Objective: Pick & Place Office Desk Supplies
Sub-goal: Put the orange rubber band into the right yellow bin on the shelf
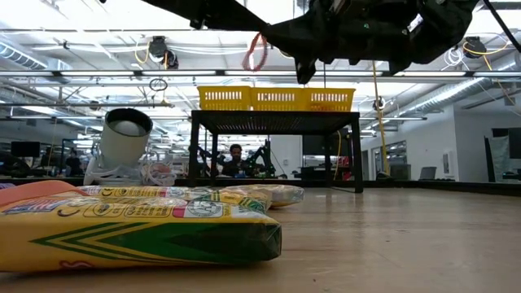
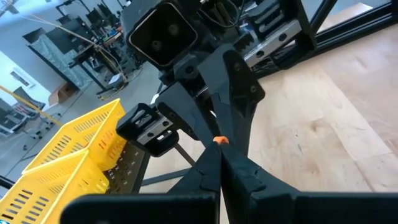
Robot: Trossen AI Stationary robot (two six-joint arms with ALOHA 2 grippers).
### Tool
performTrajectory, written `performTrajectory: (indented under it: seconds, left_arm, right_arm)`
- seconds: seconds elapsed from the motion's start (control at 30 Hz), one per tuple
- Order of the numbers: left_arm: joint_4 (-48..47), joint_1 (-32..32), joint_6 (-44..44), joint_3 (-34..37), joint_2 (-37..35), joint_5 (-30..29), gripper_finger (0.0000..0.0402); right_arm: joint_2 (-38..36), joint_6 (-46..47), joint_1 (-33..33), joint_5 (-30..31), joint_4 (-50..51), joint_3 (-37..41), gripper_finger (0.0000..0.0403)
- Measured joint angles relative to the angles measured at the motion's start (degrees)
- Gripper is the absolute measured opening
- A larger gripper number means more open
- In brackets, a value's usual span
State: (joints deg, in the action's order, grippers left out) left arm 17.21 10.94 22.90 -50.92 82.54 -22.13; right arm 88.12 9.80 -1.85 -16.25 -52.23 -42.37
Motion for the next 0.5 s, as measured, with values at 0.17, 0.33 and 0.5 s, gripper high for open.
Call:
performTrajectory:
  seconds: [0.17,0.33,0.5]
  left_arm:
    - [0.0,0.0,-0.5,0.0,0.0,-0.1,0.0007]
    - [0.7,0.0,-0.6,0.0,0.0,-0.2,0.0003]
    - [3.5,-0.1,-4.3,0.0,0.0,-2.1,0.0027]
  right_arm:
    - [0.0,-2.3,0.0,0.0,0.0,0.0,0.0003]
    - [0.0,-3.4,0.0,0.1,-0.2,0.0,0.0001]
    - [0.0,-3.4,0.1,-0.3,-0.8,0.0,0.0001]
